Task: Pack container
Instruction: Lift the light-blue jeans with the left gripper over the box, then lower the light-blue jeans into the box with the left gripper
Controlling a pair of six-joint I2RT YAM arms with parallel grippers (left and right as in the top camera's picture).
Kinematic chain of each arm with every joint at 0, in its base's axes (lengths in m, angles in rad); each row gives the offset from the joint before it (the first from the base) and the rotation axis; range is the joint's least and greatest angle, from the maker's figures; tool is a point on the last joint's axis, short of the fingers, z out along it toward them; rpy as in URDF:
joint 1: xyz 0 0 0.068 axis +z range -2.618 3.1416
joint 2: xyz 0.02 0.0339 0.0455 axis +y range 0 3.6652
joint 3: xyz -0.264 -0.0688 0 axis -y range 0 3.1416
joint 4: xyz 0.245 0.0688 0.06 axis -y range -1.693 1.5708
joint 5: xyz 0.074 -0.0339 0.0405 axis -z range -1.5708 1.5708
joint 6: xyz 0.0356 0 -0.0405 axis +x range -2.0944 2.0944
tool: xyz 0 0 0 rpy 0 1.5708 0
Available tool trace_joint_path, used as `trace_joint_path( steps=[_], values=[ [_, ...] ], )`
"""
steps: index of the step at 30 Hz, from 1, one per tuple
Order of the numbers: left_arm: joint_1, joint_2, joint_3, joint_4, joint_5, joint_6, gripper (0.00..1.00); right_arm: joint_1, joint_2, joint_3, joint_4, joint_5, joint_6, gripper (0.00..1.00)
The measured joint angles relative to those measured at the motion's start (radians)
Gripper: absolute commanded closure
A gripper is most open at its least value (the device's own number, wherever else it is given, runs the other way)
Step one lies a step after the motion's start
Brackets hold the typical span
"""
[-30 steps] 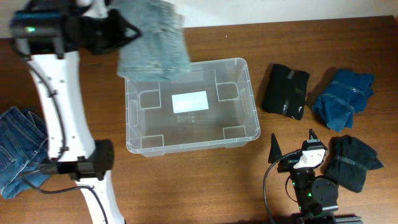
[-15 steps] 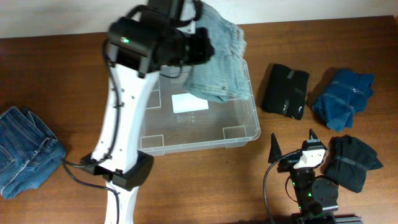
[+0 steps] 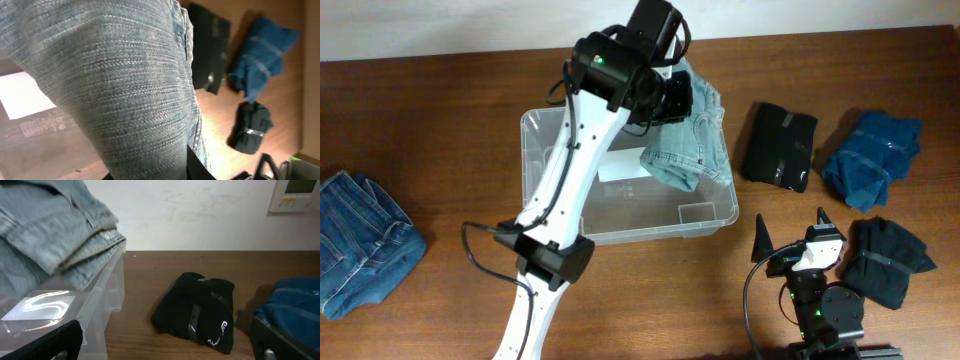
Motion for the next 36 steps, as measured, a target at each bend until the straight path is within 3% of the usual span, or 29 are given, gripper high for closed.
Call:
trace_joint_path(
  steps=[36],
  values=[
    [-0.016, 0.033, 0.000, -0.085, -0.217, 0.053, 0.99, 0.000, 0.000, 0.000, 0.000, 0.000, 0.001, 0.01]
  ],
)
